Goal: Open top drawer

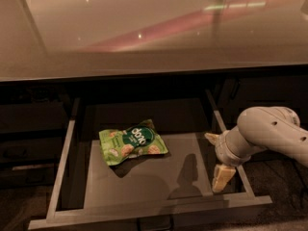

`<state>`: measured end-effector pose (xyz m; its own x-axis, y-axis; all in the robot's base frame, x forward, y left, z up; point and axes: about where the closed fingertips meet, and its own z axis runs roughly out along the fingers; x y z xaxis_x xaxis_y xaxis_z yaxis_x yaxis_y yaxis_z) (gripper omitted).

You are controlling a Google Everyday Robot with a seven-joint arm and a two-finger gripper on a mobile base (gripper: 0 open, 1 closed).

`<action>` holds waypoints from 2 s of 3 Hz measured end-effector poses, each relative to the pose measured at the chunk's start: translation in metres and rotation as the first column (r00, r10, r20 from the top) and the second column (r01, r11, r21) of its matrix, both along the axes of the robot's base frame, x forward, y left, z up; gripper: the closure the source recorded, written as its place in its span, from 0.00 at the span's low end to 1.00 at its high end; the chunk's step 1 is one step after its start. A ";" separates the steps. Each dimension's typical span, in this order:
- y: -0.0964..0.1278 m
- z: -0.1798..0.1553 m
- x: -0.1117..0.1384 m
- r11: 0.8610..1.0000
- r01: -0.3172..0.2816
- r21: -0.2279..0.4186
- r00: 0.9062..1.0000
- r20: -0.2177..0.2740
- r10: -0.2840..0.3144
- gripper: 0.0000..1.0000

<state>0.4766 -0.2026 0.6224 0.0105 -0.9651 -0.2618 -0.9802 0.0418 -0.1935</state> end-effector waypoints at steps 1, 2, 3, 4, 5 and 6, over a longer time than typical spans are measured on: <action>0.000 0.000 0.000 1.000 0.000 0.000 1.000 0.000 0.000 0.00; 0.014 -0.008 -0.016 0.999 -0.034 -0.025 0.999 0.004 0.034 0.00; 0.028 -0.006 -0.058 0.994 -0.073 -0.077 0.996 0.054 0.077 0.00; 0.026 -0.007 -0.065 0.993 -0.072 -0.089 0.995 0.059 0.078 0.00; 0.014 -0.029 -0.097 0.987 -0.054 -0.149 0.998 0.023 0.058 0.00; 0.006 -0.048 -0.125 0.983 -0.040 -0.177 0.999 -0.033 0.035 0.00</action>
Offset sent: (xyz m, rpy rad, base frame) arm -0.0467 0.0407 -0.0207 -0.0736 -0.0193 0.0986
